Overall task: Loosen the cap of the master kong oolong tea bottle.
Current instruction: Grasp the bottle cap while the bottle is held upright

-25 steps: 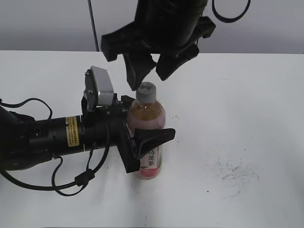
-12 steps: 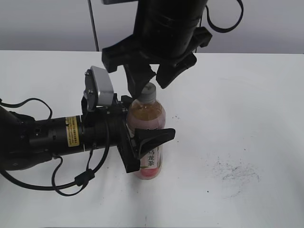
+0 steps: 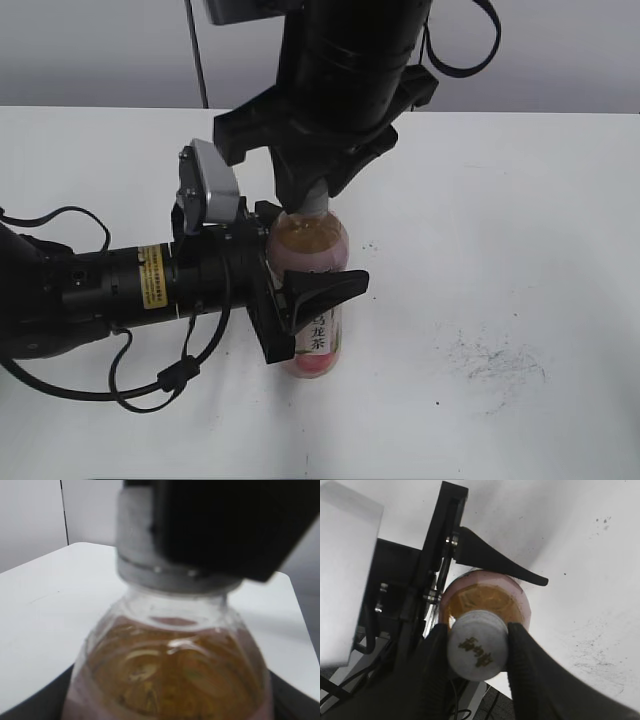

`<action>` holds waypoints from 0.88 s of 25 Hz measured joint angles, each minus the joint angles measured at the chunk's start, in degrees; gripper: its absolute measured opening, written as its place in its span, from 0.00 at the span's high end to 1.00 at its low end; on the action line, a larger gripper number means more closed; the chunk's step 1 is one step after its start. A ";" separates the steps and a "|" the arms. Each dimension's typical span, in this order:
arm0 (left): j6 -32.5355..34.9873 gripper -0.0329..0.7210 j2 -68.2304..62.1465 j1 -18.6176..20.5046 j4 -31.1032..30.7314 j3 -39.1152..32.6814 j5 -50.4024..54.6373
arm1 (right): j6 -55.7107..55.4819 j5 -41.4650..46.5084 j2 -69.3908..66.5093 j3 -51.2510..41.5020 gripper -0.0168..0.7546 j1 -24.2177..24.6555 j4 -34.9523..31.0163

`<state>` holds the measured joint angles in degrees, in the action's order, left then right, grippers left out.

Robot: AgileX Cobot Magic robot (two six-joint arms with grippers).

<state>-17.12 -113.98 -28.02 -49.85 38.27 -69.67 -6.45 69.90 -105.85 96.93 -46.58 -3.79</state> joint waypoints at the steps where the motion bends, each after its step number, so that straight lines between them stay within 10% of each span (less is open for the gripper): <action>1: 0.00 0.36 0.00 0.00 0.00 0.00 0.00 | 0.59 0.00 0.00 0.00 0.63 0.00 0.00; 22: -0.01 0.36 0.00 0.00 0.07 0.00 -0.05 | 56.33 0.00 0.00 0.00 0.63 0.41 -1.77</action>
<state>-17.14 -113.98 -28.02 -49.78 38.27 -69.73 49.87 69.89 -105.85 96.93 -46.17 -5.56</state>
